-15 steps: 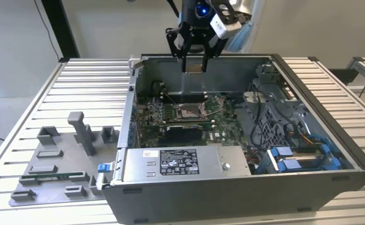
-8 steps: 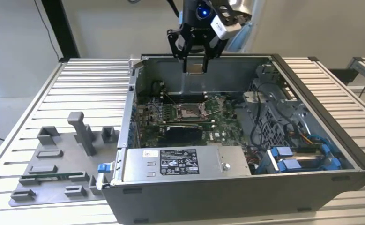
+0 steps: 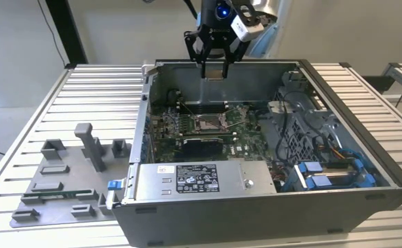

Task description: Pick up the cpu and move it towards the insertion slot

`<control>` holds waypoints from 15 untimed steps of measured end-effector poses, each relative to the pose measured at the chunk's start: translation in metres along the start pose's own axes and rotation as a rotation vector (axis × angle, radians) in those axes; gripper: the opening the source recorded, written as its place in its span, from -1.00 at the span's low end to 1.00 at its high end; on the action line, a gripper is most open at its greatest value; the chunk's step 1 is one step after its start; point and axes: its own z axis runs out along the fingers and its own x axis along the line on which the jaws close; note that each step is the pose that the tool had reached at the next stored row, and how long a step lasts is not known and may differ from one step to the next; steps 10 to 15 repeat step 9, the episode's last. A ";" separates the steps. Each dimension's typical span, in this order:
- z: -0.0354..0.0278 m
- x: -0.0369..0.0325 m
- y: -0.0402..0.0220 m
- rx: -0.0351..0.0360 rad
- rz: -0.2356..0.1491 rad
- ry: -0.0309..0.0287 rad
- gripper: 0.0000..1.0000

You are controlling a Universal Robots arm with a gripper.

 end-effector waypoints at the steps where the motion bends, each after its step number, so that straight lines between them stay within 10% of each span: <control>1: 0.0000 0.0000 0.0001 0.0000 0.000 0.0000 -1.00; 15: 0.0000 0.0000 0.0001 0.0001 0.000 0.0001 -1.00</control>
